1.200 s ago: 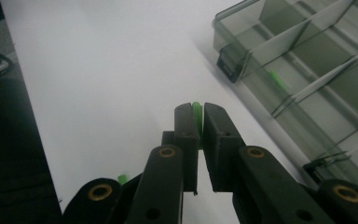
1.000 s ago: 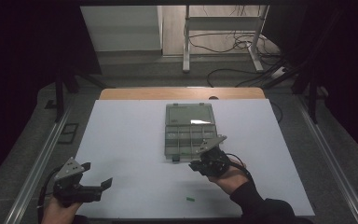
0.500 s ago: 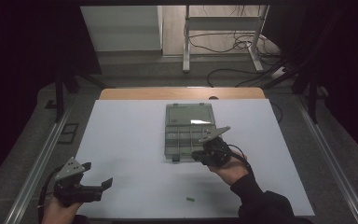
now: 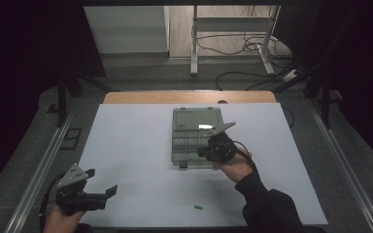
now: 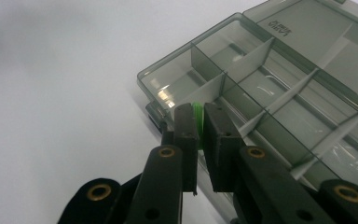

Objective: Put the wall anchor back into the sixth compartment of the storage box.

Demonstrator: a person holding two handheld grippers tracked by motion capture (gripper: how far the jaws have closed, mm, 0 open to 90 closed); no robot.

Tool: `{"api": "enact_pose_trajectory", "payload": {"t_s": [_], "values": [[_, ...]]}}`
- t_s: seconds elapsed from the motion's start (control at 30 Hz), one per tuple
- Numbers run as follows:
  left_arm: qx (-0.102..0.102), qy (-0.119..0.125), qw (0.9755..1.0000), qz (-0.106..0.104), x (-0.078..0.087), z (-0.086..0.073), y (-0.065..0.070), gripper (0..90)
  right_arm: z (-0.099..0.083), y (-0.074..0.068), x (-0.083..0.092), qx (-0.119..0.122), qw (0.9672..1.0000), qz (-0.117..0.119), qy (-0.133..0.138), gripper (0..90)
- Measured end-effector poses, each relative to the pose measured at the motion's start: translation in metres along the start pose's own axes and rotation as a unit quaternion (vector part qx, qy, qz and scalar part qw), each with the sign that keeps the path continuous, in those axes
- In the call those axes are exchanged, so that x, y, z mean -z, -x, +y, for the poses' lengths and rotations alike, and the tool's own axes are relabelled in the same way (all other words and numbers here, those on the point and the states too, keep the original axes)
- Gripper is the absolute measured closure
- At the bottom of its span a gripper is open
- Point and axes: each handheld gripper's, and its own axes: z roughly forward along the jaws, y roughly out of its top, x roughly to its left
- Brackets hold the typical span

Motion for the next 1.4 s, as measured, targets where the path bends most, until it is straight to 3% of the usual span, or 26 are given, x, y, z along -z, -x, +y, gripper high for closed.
{"api": "enact_pose_trajectory", "payload": {"t_s": [0.43, 0.67, 0.8, 1.0, 1.1, 1.2, 1.4], "values": [[-0.002, 0.001, 1.0, -0.001, 0.0, 0.0, 0.0, 3.4, 0.008, 0.01, -0.022, -0.002, 1.0, -0.008, -0.005, 82.2], [-0.003, 0.002, 1.0, -0.002, 0.0, 0.0, 0.0, 3.5, 0.008, 0.015, -0.032, -0.01, 0.9997, -0.02, -0.01, 73.6], [-0.004, 0.001, 1.0, -0.002, 0.0, 0.0, 0.0, 3.5, 0.007, 0.016, -0.027, -0.018, 0.9997, -0.016, -0.009, 65.0], [-0.006, 0.004, 1.0, -0.001, 0.001, -0.001, 0.001, 3.5, 0.006, 0.014, -0.019, -0.018, 0.9998, 0.012, -0.002, 47.2], [-0.008, 0.003, 1.0, -0.002, 0.001, 0.0, 0.001, 3.5, 0.006, 0.01, -0.012, -0.014, 0.9998, 0.007, 0.013, 38.0], [-0.011, 0.003, 0.9999, -0.001, 0.001, 0.0, 0.002, 3.5, 0.006, 0.007, -0.006, -0.007, 0.9996, 0.008, 0.027, 34.6], [-0.013, 0.004, 0.9999, 0.0, 0.001, 0.0, 0.002, 3.5, 0.003, -0.001, 0.0, -0.02, 0.9992, 0.001, 0.035, 11.8]]}}
